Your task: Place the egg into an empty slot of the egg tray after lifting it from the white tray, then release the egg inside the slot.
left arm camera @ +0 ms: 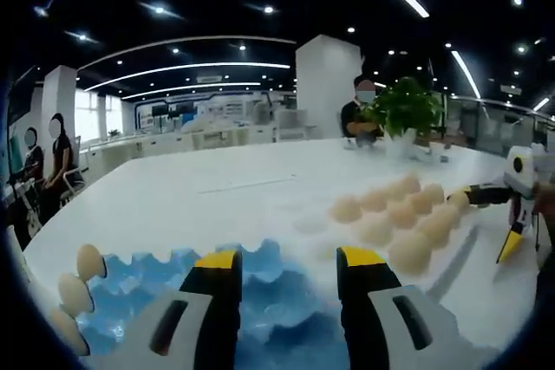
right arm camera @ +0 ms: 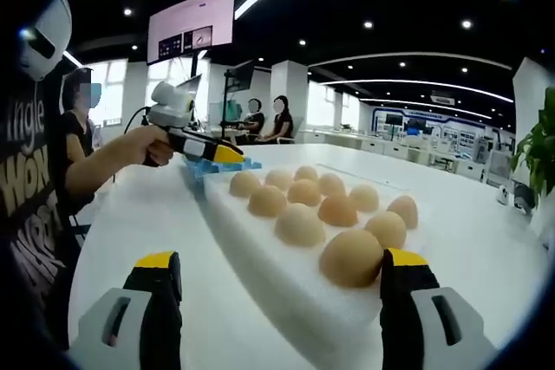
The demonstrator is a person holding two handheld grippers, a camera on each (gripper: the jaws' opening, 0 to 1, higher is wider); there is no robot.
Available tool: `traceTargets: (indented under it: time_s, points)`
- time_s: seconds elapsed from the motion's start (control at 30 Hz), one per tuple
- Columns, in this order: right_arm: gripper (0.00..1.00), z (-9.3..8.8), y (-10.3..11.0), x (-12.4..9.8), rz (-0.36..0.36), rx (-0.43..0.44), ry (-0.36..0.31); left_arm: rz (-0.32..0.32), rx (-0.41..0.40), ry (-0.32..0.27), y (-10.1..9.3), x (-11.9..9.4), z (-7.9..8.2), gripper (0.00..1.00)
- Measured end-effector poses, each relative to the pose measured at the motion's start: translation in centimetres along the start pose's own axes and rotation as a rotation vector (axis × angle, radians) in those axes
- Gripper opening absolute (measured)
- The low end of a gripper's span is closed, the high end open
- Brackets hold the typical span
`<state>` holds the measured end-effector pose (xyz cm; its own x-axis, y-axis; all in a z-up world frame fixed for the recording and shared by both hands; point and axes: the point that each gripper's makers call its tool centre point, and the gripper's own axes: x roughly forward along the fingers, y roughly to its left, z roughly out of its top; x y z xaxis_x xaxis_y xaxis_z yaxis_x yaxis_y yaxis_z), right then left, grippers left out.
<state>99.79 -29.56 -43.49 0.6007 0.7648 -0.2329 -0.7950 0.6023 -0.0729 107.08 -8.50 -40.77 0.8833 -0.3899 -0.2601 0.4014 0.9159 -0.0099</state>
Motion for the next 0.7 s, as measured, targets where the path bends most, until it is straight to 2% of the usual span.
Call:
traceTargets:
  time_s: [0.4,0.7]
  points:
    - [0.99,0.0,-0.1,0.0,-0.001,0.002,-0.006,-0.056,-0.005,-0.011,-2.9,-0.3,0.3,0.45]
    - [0.99,0.0,-0.1,0.0,-0.001,0.004,-0.010,-0.106,-0.007,-0.021,-4.4,-0.1,0.6,0.45]
